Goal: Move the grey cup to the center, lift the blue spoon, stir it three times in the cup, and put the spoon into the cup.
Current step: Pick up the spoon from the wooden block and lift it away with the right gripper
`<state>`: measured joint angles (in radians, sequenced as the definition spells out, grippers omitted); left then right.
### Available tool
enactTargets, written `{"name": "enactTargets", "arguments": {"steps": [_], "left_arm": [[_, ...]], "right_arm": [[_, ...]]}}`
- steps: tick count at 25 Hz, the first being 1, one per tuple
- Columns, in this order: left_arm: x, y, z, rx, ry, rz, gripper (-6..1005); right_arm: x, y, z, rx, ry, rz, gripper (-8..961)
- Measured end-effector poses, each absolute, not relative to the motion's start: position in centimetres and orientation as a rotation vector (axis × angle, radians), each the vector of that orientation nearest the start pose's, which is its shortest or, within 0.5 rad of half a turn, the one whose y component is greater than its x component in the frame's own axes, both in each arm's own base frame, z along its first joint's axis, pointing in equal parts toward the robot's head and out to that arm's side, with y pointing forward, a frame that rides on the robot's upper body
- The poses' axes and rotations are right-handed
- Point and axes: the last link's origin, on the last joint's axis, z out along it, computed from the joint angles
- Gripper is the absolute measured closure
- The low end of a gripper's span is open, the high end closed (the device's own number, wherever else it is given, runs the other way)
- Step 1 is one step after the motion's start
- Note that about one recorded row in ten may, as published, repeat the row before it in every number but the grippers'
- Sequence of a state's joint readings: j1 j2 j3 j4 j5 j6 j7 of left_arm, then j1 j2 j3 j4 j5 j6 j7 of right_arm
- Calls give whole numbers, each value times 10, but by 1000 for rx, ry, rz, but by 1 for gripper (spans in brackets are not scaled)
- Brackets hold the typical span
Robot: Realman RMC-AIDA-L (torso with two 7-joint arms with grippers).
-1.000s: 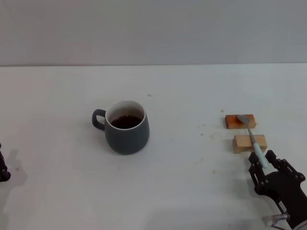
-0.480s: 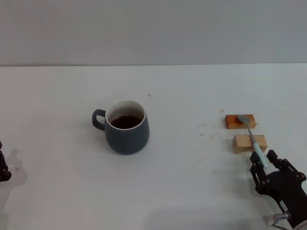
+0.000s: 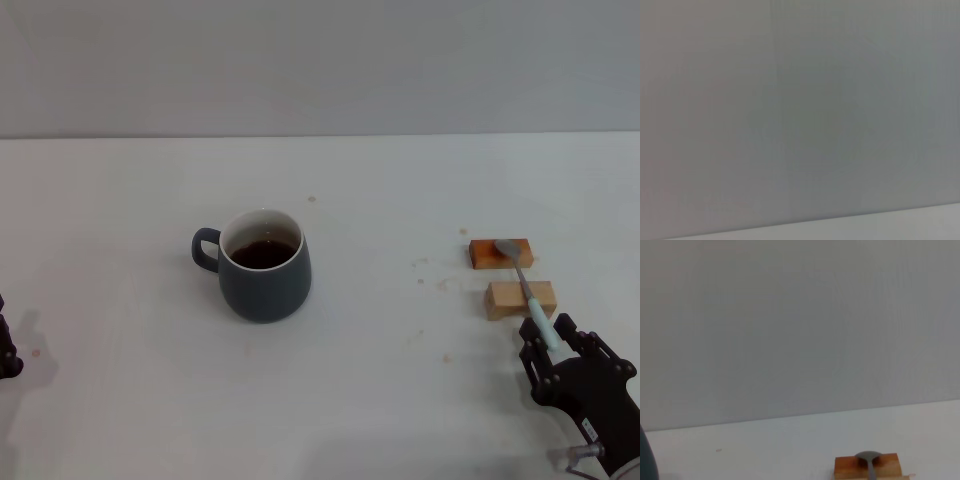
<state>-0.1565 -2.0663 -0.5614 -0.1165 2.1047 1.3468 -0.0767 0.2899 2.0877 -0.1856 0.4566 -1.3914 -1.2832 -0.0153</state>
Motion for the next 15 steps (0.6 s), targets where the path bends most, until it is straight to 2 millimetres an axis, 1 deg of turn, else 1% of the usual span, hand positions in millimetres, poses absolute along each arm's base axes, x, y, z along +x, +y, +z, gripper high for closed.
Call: {"name": "enactTargets", "arguments": {"steps": [15], "left_arm": [[-391,219,-9,-1577,-541,-516,1001]], "right_arm": [[323,222,-102,-1763,802,659,558]]}}
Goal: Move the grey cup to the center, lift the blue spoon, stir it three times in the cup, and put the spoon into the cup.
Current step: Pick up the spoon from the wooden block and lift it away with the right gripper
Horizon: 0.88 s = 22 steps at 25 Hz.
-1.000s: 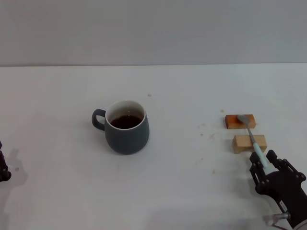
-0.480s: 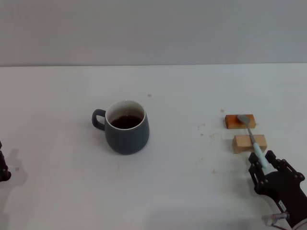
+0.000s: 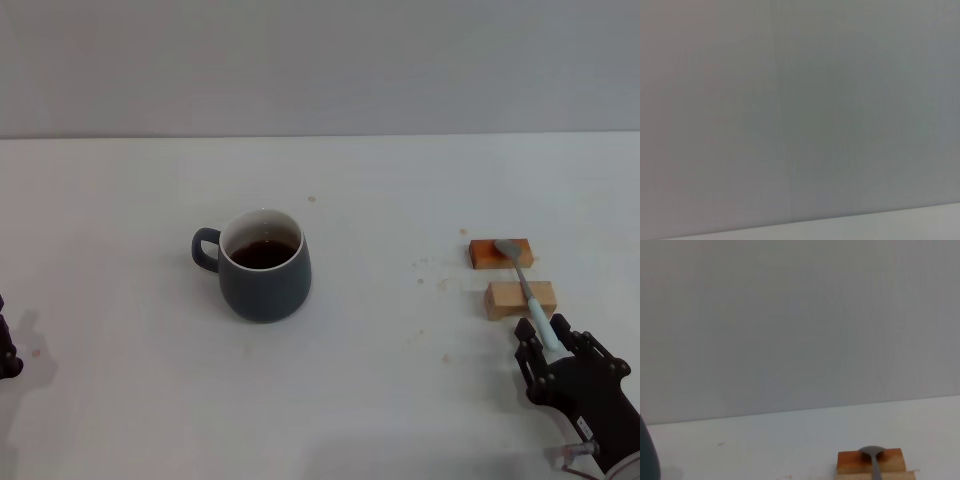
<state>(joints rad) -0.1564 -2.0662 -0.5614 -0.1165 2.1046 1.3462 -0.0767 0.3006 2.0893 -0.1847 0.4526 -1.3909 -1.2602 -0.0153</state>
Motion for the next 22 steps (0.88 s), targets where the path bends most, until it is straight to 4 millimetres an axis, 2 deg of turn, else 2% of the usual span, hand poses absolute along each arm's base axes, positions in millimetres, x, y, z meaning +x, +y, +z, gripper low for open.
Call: {"name": "enactTargets", "arguments": {"steps": [15,22], "left_arm": [[-392,218,-7,-1571,-543,-510,1001],[-394,218,-6,-1572,-541,-500,1001]], "right_arm": [[326,221,-101,-1730,822,658,588],[325,221,-100,-1725,818,662,760]]}}
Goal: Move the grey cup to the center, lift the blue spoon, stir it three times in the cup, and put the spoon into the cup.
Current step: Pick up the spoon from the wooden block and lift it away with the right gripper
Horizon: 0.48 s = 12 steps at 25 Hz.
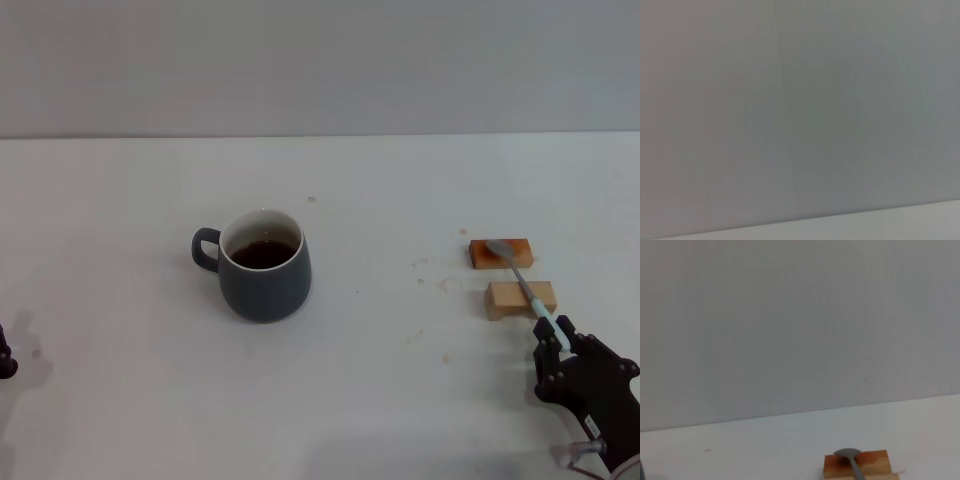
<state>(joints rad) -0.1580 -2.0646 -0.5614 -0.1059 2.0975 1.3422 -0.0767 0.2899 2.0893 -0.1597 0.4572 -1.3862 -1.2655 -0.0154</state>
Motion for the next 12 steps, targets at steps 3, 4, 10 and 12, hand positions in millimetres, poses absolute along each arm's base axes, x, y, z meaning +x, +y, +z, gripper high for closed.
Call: {"name": "enactTargets", "arguments": {"steps": [3,4,10,12], "left_arm": [[-393,220,-6,-1574,-538,-503,1001],[-393,220,-6,-1574,-537,-504,1001],[-392,221,-7,-1576,-536,-506,1001],[-392,221,-7,-1576,-536,-507,1001]], "right_arm": [[325,221,-99,-1726,811,661,788],[324,221,-99,-1727,805,667,789],[301,216,-98,-1743,751,799,793],[293,220,-97,-1757,756,835,793]]}}
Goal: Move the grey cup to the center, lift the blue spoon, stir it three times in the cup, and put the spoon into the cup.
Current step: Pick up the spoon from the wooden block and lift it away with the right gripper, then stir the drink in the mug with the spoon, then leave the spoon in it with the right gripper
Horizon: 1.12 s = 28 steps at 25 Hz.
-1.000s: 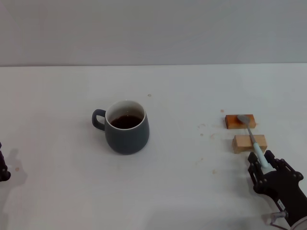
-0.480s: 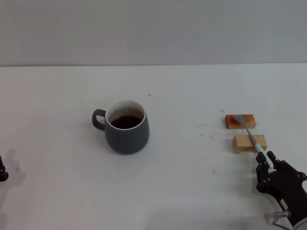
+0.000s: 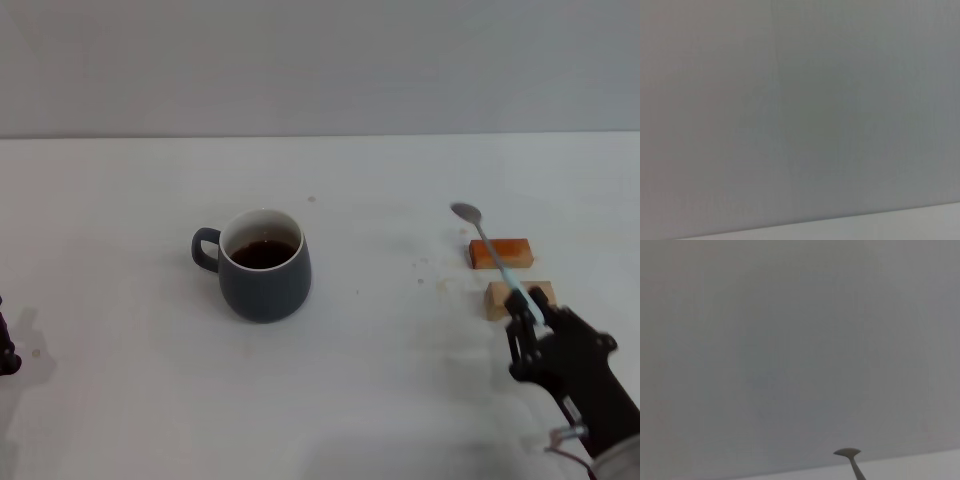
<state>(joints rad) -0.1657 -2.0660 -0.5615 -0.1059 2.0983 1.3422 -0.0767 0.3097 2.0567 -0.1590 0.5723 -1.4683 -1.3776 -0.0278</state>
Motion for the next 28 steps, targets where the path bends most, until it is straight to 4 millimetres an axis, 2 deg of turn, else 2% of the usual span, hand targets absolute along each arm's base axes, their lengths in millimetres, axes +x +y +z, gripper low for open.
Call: {"name": "enactTargets", "arguments": {"steps": [11,15,22,28], "left_arm": [[-393,219,-7,-1577,-540,-503,1001],[-394,218,-8,-1577,-542,-501,1001],[-397,211,-6,-1566,-547,-494,1001],[-399,208,-4,-1563,-549,-481,1001]], "right_arm": [[246,270,-90,-1897,664,947,794],[233,280,-92,-1912,582,923,794],[224,290,-95,-1936,592,908,794],[202,315,-86,-2002,633,912,794]]}}
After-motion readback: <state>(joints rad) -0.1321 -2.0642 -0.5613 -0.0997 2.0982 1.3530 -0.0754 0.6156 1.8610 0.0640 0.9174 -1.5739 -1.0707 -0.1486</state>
